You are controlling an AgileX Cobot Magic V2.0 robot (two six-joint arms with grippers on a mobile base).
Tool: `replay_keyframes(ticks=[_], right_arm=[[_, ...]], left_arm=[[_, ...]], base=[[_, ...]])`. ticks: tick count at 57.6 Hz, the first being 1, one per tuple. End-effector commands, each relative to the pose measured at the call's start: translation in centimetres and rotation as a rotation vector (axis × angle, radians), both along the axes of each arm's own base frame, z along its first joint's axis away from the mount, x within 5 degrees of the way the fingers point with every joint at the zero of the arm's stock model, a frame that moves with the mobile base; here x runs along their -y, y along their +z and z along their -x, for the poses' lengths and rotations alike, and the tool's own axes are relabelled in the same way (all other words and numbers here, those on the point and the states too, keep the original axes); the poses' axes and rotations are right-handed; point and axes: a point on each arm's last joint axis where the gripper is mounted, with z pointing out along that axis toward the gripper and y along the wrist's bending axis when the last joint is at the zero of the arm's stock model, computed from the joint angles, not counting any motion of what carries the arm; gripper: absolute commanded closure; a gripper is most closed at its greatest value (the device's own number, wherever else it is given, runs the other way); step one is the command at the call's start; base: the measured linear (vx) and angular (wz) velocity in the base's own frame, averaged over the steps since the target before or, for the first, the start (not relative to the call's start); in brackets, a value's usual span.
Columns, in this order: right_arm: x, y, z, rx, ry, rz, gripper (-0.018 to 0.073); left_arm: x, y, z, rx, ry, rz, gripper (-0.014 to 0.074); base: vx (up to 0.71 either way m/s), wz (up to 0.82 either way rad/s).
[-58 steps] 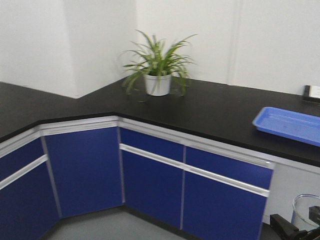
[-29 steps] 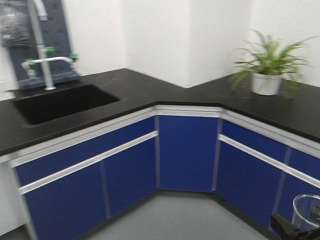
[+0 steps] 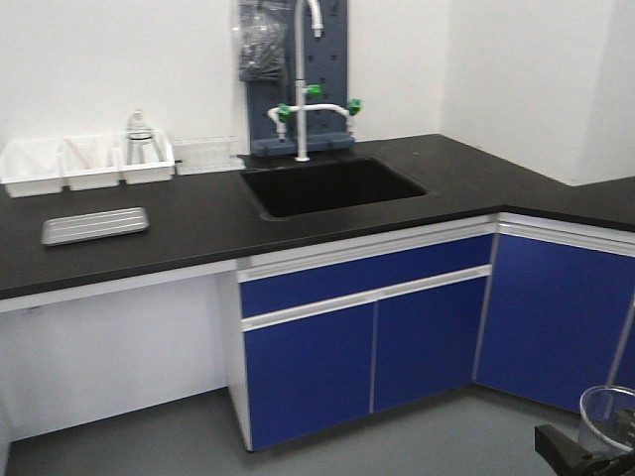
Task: Move beaker to silver tray on left bench
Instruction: 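Hold the beaker in the right gripper while driving to the silver tray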
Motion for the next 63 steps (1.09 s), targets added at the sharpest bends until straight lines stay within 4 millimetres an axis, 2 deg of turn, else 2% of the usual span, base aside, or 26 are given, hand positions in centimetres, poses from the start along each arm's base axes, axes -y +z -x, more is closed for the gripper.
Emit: replay_keyframes(ticks=[1,33,63], right_arm=[[-0.41,1.48,-0.16,0.076,0.042,-0.020,0.0566],[-0.41,1.48,-0.16,0.076,0.042,-0.020,0.0566],[-0.41,1.48,-0.16,0.076,0.042,-0.020,0.0566]], left_arm=[[0.06,-0.16,-0.14,0.067,-0.009,0.003,0.0595],[0.06,-0.16,-0.14,0.067,-0.009,0.003,0.0595],[0.06,-0.16,-0.14,0.067,-0.009,0.003,0.0595]], base=[[0.01,0.39],[0.13,0.48],[0.27,0.44]])
